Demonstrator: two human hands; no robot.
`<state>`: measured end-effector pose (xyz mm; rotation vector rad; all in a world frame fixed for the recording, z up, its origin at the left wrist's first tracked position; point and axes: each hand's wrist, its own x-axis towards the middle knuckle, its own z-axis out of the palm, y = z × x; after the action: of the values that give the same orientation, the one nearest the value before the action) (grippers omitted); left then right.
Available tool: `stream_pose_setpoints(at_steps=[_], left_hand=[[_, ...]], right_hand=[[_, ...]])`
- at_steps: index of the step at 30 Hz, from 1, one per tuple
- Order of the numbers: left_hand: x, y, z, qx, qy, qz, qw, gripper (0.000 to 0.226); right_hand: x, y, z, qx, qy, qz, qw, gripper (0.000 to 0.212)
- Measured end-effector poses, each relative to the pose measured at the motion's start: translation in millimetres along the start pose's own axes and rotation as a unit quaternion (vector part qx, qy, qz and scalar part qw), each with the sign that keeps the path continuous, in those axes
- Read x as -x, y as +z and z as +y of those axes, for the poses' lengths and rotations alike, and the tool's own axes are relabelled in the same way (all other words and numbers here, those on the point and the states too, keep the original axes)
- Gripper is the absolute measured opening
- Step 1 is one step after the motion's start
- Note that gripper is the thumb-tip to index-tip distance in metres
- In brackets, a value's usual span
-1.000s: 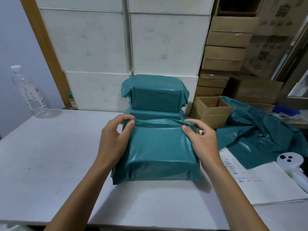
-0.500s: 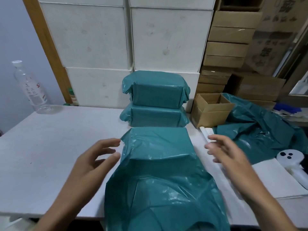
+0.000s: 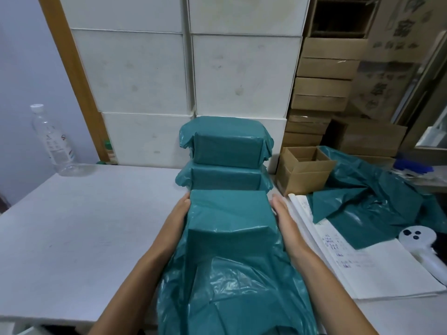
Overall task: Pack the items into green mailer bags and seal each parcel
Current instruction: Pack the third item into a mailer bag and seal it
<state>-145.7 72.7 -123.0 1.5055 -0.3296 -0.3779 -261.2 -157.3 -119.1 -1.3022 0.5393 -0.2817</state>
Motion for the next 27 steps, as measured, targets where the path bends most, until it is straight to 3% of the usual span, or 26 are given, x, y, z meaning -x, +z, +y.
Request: stream_pose_setpoints(at_steps=[2, 6, 8, 11, 13, 15, 17, 18, 20, 21, 23, 24, 27], left_hand=[[2, 25, 3, 0.044, -0.05, 0.048, 0.997, 0.036], [13, 38, 6, 0.123, -0.025, 0.032, 0.992, 0.043], [9, 40, 11, 0.12, -0.029, 0.033, 0.992, 0.044], [8, 32, 14, 0.024, -0.008, 0.034, 0.999, 0.048], [6, 17, 12, -0.085, 0.02, 0.088, 0.992, 0.05], [6, 2, 18, -0.146, 0.077, 0.154, 0.974, 0.05], [8, -7, 27, -0.193, 0.184, 0.151, 0.952, 0.044], [9, -10, 32, -0.206, 0.227, 0.11, 0.945, 0.041], [9, -11, 35, -0.278, 0.262, -0.014, 0.924, 0.047], [7, -10, 31, -0.339, 0.27, -0.063, 0.899, 0.057], [-1, -12, 16, -0.449, 0.278, -0.114, 0.841, 0.073], [-4, -14, 8, -0.477, 0.288, -0.126, 0.821, 0.074], [-13, -27, -5, -0.469, 0.309, -0.139, 0.816, 0.074]], right_hand=[[6, 9, 2, -0.068, 0.023, -0.02, 0.997, 0.049], [0, 16, 4, -0.133, 0.027, -0.033, 0.99, 0.047], [-3, 16, 4, -0.112, 0.026, -0.033, 0.993, 0.048], [-5, 14, -1, -0.017, 0.01, 0.02, 1.0, 0.05], [-8, 9, -5, 0.13, -0.037, 0.084, 0.987, 0.054], [-8, -1, -12, 0.182, -0.121, 0.156, 0.963, 0.051], [-3, -10, -21, 0.176, -0.238, 0.148, 0.944, 0.045], [1, -10, -26, 0.184, -0.283, 0.096, 0.936, 0.044], [7, -5, -31, 0.294, -0.318, -0.028, 0.901, 0.051], [6, -3, -28, 0.382, -0.338, -0.069, 0.857, 0.059], [-2, -1, -15, 0.512, -0.378, -0.096, 0.765, 0.071], [-7, -4, -8, 0.542, -0.392, -0.096, 0.737, 0.073], [-17, -15, 4, 0.543, -0.424, -0.105, 0.717, 0.073]])
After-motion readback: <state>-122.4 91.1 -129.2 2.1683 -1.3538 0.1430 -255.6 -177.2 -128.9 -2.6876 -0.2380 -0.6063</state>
